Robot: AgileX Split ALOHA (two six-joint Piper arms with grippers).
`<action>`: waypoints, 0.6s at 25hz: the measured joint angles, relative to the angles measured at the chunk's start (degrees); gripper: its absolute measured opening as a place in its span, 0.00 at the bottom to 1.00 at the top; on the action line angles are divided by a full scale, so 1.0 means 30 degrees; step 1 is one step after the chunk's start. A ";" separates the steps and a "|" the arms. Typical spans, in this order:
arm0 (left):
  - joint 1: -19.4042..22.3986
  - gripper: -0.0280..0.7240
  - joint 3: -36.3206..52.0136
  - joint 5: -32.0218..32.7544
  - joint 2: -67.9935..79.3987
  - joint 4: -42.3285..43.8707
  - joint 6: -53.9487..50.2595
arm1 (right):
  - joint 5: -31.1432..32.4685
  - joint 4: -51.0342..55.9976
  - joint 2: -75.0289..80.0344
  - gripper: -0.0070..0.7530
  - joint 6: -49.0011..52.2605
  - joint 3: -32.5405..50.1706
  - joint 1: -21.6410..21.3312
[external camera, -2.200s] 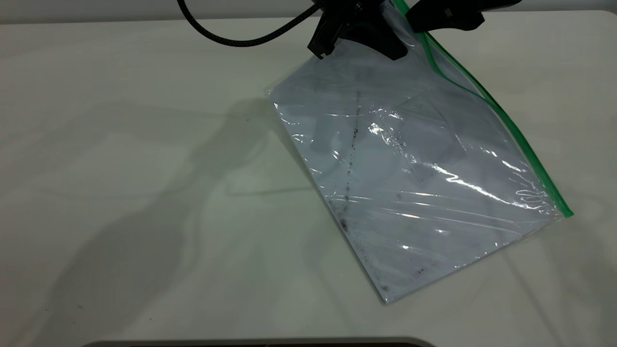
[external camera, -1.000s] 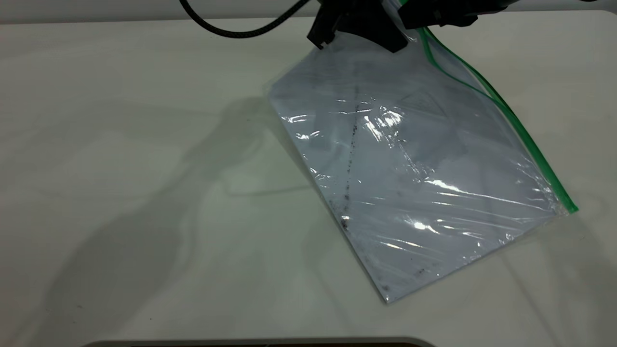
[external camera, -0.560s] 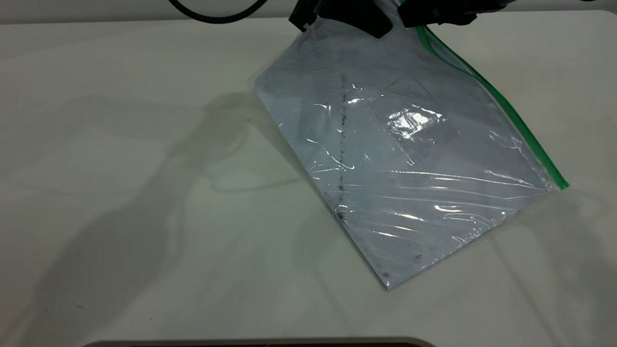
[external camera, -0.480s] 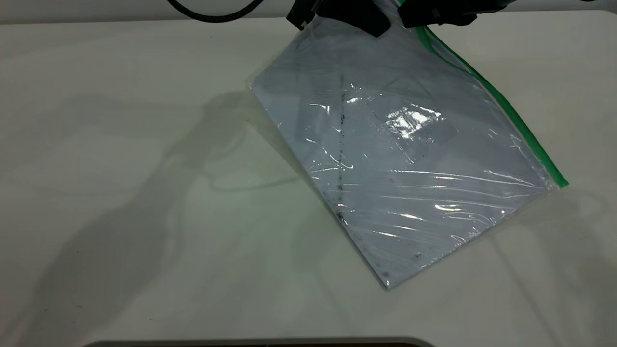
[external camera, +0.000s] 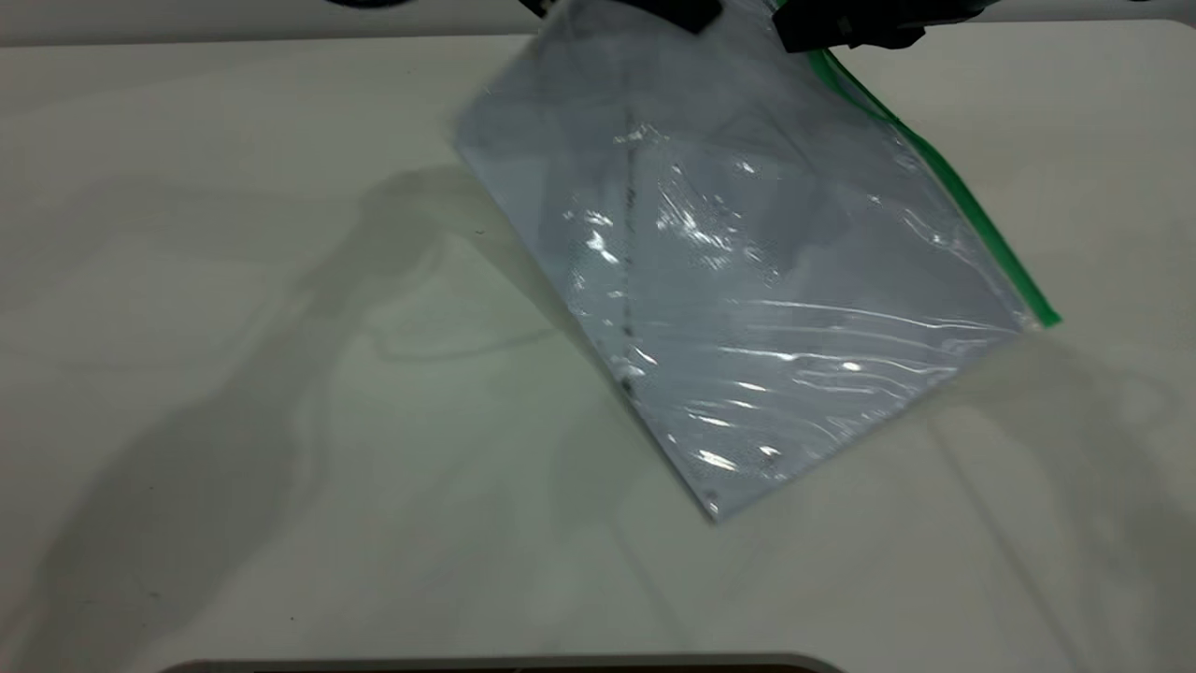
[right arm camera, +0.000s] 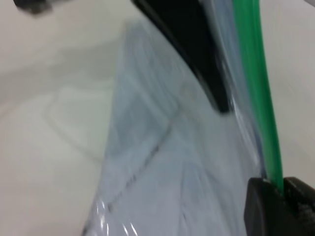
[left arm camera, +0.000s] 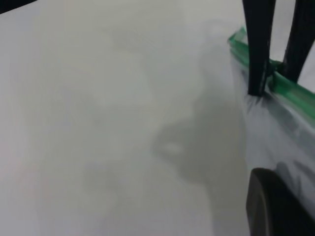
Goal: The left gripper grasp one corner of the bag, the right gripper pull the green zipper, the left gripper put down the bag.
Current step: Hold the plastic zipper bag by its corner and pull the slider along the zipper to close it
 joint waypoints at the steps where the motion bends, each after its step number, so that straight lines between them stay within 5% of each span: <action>1: 0.0121 0.11 0.0000 0.0000 -0.0072 0.0000 -0.0095 | -0.0053 0.0000 0.0000 0.08 0.0000 0.0000 0.0000; 15: 0.1215 0.11 0.0000 0.0000 -0.0863 -0.0115 -0.0379 | -0.0686 -0.0102 0.0000 0.09 0.0000 0.0000 0.0000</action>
